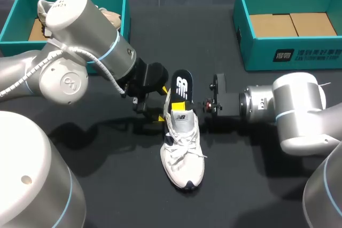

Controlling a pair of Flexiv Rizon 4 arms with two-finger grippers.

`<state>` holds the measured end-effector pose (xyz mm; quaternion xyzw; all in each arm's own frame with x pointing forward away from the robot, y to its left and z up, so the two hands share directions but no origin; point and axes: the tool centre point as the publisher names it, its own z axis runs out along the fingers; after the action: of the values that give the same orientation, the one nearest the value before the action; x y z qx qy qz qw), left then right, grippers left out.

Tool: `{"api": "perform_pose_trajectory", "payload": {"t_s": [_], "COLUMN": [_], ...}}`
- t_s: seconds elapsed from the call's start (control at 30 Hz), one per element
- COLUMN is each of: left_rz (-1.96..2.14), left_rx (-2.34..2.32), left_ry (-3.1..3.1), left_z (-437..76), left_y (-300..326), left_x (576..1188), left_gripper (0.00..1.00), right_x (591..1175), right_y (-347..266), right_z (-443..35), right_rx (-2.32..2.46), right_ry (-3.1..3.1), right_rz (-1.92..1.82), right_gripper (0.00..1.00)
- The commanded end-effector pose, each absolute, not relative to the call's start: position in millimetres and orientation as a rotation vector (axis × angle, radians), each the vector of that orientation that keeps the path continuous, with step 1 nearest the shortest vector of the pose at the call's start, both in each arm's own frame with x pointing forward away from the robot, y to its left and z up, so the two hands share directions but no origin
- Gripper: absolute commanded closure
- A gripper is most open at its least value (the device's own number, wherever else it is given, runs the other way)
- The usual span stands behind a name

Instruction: Take the shoe out of the shoebox, open the shoe tongue, remove and reinsert the insole, then place the shoe into the shoebox

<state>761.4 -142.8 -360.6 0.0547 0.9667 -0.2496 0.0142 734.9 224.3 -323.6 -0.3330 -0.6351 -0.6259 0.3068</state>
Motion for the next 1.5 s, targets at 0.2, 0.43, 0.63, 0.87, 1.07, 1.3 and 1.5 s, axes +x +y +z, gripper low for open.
{"api": "perform_pose_trajectory", "payload": {"t_s": [0.2, 0.43, 0.63, 0.87, 1.07, 1.3, 1.5], "left_rz": [-0.777, -0.777, -0.777, -0.777, -0.777, -0.777, -0.777], "left_rx": [0.171, 0.171, 0.171, 0.171, 0.171, 0.171, 0.171], "left_ry": [3.009, 3.009, 3.009, 3.009, 3.009, 3.009, 3.009], "left_z": [-361.3, -361.3, -361.3, -361.3, -361.3, -361.3, -361.3], "left_y": [-142.7, -142.7, -142.7, -142.7, -142.7, -142.7, -142.7], "left_x": [761.0, 761.0, 761.0, 761.0, 761.0, 761.0, 761.0], "left_gripper": [0.0, 0.0, 0.0, 0.0, 0.0, 0.0, 0.0], "right_x": [740.9, 752.4, 763.3, 757.5, 739.4, 732.5, 742.7], "right_y": [228.4, 225.1, 217.8, 219.6, 223.9, 223.1, 224.2], "right_z": [-297.3, -289.4, -293.2, -311.7, -326.4, -317.4, -297.5], "right_rx": [-0.811, -0.783, -0.794, -0.838, -0.888, -0.902, -0.845], "right_ry": [-1.775, -1.81, -1.787, -1.735, -1.688, -1.697, -1.774], "right_rz": [-1.694, -1.693, -1.714, -1.683, -1.637, -1.688, -1.735], "right_gripper": [0.55, 0.6, 0.92, 1.0, 1.0, 0.89, 0.17]}}
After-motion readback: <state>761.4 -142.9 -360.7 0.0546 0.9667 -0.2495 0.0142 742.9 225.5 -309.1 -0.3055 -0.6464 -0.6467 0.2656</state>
